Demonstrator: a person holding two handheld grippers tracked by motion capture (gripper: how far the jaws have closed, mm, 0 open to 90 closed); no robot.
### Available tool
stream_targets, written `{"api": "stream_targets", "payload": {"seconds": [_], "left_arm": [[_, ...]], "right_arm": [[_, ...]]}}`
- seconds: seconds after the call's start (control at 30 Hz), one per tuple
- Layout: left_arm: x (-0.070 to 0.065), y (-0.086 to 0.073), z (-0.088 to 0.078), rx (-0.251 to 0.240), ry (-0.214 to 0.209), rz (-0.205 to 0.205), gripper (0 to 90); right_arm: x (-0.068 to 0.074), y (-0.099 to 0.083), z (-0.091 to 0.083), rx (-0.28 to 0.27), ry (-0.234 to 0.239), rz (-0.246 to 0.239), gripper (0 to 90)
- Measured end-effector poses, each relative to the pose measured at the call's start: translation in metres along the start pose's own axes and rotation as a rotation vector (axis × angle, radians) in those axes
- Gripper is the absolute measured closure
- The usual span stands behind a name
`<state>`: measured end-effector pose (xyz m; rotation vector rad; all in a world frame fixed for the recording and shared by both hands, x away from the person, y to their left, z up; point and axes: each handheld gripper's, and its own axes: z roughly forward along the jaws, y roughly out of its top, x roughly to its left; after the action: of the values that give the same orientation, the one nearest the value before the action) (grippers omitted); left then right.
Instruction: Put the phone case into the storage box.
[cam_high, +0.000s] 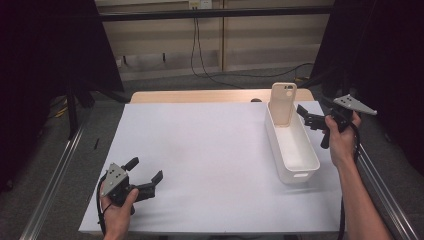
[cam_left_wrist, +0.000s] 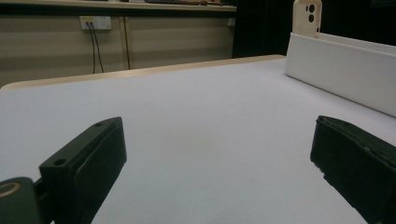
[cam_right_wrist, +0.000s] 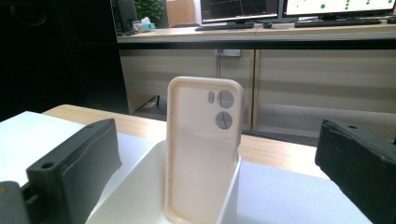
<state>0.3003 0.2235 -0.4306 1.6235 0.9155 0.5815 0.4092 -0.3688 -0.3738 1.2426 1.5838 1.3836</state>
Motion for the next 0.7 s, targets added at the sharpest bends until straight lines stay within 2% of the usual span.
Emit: {"api": "stream_targets", "payload": {"seconds": [0.07, 0.17, 0.23, 0.33, 0.5, 0.7], "left_arm": [[-0.001, 0.000, 0.000, -0.002, -0.006, -0.004, 3.6], [0.000, 0.001, -0.002, 0.000, 0.007, 0.016, 3.5], [0.000, 0.001, -0.003, -0.008, 0.009, 0.005, 3.4], [0.002, 0.001, -0.005, -0.009, 0.020, 0.009, 3.4], [0.002, 0.001, -0.006, -0.017, 0.027, 0.001, 3.4], [0.002, 0.001, -0.006, -0.017, 0.022, 0.003, 3.2]], "right_arm": [[0.001, -0.001, -0.006, -0.002, 0.004, -0.002, 0.0], [0.004, -0.002, -0.014, -0.002, 0.008, 0.000, 0.0], [0.007, -0.003, -0.019, 0.006, 0.005, -0.003, 0.0], [0.010, -0.005, -0.027, -0.010, 0.021, -0.006, 0.0], [0.018, -0.006, -0.042, -0.042, 0.022, -0.024, 0.0], [0.024, -0.013, -0.057, -0.037, 0.023, -0.026, 0.0]]}}
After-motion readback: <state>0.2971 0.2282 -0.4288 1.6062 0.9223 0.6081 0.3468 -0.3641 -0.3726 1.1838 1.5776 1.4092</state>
